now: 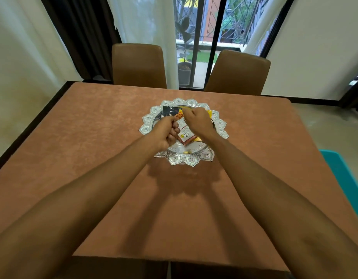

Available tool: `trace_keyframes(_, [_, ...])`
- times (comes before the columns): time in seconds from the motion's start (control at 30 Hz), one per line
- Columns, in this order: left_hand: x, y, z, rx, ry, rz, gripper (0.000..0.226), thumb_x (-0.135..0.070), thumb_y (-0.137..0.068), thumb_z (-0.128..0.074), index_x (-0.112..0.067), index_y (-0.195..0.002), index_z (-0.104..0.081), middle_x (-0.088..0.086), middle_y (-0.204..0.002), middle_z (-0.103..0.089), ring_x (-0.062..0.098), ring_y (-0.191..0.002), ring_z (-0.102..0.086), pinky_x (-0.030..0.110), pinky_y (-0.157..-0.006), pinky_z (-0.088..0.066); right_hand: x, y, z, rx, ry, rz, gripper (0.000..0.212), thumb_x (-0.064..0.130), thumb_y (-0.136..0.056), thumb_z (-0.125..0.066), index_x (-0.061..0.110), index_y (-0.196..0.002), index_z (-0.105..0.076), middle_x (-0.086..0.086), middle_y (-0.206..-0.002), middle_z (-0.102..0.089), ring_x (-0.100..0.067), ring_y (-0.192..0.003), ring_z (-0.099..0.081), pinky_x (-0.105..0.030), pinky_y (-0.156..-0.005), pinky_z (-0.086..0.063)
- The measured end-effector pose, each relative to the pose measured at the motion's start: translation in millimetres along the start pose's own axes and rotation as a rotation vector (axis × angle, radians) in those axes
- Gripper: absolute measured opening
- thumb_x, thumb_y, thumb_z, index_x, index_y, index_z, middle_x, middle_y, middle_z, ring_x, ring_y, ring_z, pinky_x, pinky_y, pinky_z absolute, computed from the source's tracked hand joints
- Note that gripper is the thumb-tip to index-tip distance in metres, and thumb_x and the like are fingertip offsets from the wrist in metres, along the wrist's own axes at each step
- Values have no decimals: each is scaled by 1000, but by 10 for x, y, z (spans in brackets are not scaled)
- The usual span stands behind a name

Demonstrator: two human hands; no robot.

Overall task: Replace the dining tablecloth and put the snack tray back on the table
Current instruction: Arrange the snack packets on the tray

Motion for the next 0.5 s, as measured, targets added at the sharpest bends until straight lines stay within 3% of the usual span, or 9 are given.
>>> trace_keyframes(0.17, [153,145,-65,66,270,70,34,-31,-99,-51,-15,-69,-52,-1,-62,-46,4,-41,-43,15,-29,-37,347,163,-230,15,50,162,54,24,-96,-54,22,-46,-32,4,-44,-29,-12,-45,-27,-34,-52,-23])
trace_keyframes(0.3, [213,215,52,101,426,85,44,-43,-94,-53,-17,-60,-48,-3,-47,-43,3,-33,-37,12,-30,-34,511,254,-348,10,84,259,56,22,-97,-55,20,-46,-32,5,-43,-28,-10,-45,-27,-36,-53,-26])
trace_keyframes(0.43, [288,218,59,113,709,-16,31,-46,-93,-55,-19,-77,-56,-1,-57,-60,9,-50,-63,20,-50,-53,653,300,-480,72,176,311,56,23,-97,-54,19,-46,-30,2,-44,-30,-12,-46,-30,-36,-54,-24])
trace_keyframes(0.5, [292,227,56,113,764,-38,29,-45,-93,-55,-18,-82,-58,1,-60,-65,13,-55,-69,23,-51,-55,641,299,-506,78,198,288,55,25,-98,-53,18,-47,-35,2,-46,-34,-16,-48,-34,-36,-54,-26])
Point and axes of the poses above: each hand's wrist, its own y-axis away from the middle knuckle, its own z-axis out of the back of the hand, x = y × z, the point moved 1 cm from there along -y, towards the middle knuckle
